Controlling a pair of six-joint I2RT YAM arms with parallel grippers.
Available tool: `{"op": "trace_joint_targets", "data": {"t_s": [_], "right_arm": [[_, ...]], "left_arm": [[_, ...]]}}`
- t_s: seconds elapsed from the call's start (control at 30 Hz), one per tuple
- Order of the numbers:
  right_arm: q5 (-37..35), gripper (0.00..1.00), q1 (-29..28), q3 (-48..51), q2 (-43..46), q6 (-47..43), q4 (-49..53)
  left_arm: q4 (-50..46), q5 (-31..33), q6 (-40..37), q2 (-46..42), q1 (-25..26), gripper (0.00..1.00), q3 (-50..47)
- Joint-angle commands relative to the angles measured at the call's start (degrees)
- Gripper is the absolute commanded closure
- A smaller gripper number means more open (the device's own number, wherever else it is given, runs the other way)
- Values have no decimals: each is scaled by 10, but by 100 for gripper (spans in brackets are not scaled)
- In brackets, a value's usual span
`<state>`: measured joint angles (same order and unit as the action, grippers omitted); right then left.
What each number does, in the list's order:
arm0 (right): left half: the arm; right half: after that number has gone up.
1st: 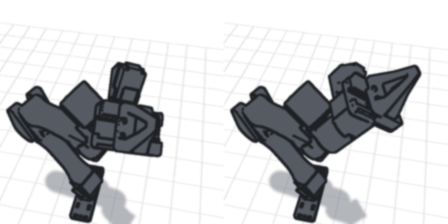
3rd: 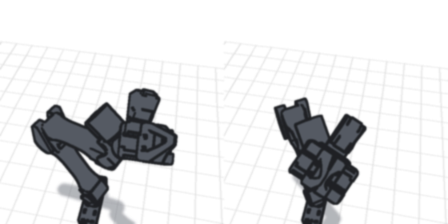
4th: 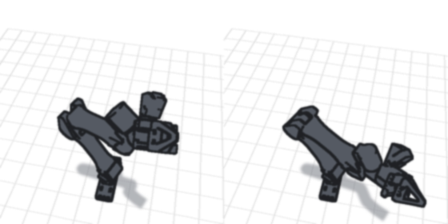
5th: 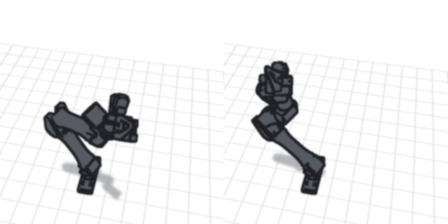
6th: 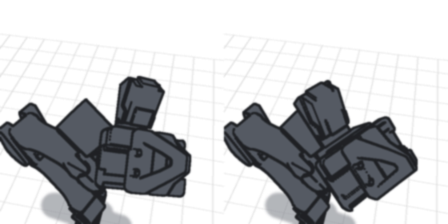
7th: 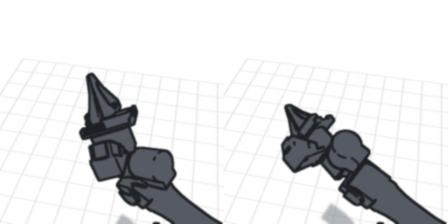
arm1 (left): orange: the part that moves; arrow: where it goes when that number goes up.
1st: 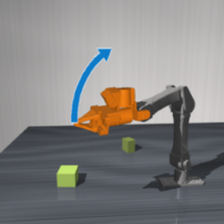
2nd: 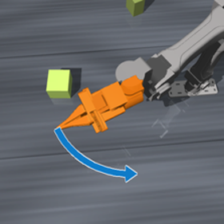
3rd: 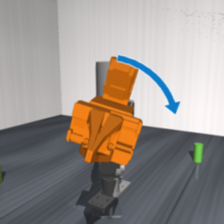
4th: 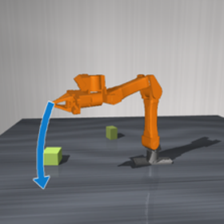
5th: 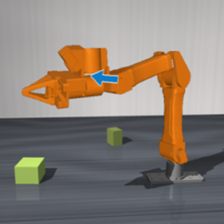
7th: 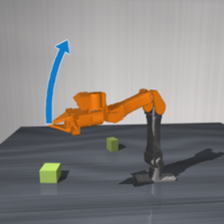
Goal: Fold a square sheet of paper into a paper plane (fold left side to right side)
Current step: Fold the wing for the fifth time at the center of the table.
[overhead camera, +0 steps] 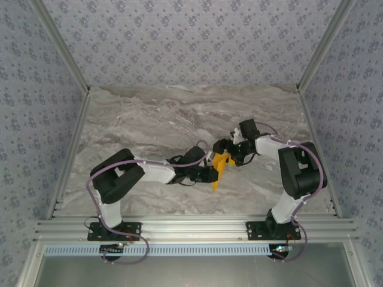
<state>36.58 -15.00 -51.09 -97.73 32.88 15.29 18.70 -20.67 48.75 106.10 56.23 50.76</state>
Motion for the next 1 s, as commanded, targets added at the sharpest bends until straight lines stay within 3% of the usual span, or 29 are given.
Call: {"op": "trace_joint_targets", "data": {"t_s": [0.0,0.13,0.37,0.6,0.7,0.97], "right_arm": [[-26,10,0,-12,-17,-16,22],[-23,24,1,-7,-15,-15,38],[-23,38,0,-4,1,-14,61],[-20,57,1,-7,-2,-17,73],[-20,60,0,-7,-1,-17,75],[-15,63,0,-8,-5,-15,76]], "left_arm": [[10,-16,-3,5,-3,88,5],[4,-12,-5,-1,-3,88,6],[-30,-5,-24,4,1,87,24],[-91,22,-60,-13,22,67,52],[-146,56,-86,-29,45,60,74],[-329,219,-141,-24,116,45,158]]}}
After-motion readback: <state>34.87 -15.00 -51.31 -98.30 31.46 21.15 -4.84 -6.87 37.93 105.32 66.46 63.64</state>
